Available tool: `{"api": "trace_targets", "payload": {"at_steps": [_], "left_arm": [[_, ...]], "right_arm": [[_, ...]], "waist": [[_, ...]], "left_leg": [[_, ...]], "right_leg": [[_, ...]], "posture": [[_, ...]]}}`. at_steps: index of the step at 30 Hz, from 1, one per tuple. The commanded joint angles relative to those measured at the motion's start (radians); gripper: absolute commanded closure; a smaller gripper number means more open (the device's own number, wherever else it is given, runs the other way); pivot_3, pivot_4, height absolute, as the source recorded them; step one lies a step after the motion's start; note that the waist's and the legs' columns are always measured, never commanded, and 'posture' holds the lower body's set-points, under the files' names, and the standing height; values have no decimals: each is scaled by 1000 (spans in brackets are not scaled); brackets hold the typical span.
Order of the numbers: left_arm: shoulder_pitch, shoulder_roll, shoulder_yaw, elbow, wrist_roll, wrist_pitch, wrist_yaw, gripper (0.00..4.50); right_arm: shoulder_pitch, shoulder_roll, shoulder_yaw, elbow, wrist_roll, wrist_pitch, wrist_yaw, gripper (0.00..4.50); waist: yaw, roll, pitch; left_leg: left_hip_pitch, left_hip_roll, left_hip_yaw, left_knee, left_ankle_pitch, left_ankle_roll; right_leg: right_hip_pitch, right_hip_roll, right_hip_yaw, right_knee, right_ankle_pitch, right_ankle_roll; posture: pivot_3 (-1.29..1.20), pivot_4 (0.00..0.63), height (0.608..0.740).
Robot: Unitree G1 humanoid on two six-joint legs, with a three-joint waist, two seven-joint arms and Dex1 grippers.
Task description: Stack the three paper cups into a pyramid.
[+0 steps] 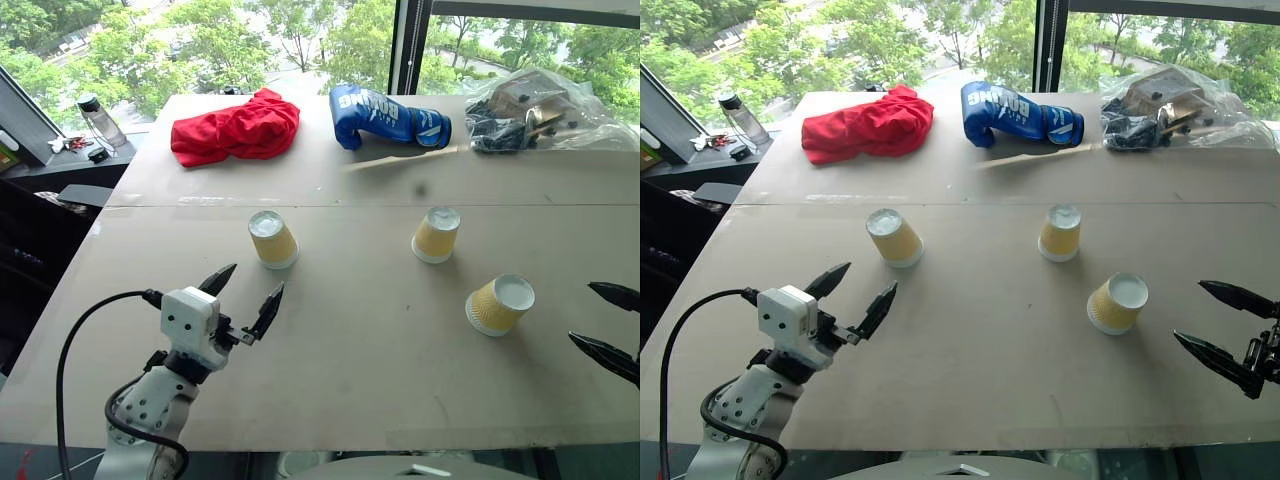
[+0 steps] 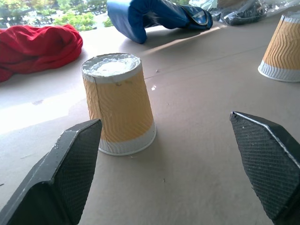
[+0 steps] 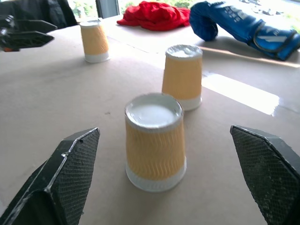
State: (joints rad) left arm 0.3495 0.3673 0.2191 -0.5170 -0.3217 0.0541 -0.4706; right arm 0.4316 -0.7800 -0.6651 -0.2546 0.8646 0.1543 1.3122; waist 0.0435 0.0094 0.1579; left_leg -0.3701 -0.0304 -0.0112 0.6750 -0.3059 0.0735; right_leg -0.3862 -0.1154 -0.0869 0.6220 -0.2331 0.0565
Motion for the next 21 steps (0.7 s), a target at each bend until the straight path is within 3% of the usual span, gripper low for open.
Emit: {"api": "trace_targets", "payload": {"at_steps": [1,7,21], "left_arm": [[-86,11,23,66,29,-4,35,0],[-222,-2,-5,175,39,19,53,0],[-434,-22,-98,434,79,-53,-8,0]], "right_arm": [[-21,-8,-13,-161,81,70,-65,71],[-44,26,22,-278,102,119,-149,71],[-10,26,-13,-299,127,145,-96,71]], "waist": [[1,0,0],[1,-4,1],[-3,-5,1]], "left_leg": [[0,0,0,0,0,0],[-1,0,0,2,1,-1],[-1,0,0,6,1,-1]], "right_leg": [[0,1,0,1,0,0],[0,2,0,1,1,1],[0,2,1,3,1,1]], "posture": [[0,150,737],[0,150,737],[0,150,737]]}}
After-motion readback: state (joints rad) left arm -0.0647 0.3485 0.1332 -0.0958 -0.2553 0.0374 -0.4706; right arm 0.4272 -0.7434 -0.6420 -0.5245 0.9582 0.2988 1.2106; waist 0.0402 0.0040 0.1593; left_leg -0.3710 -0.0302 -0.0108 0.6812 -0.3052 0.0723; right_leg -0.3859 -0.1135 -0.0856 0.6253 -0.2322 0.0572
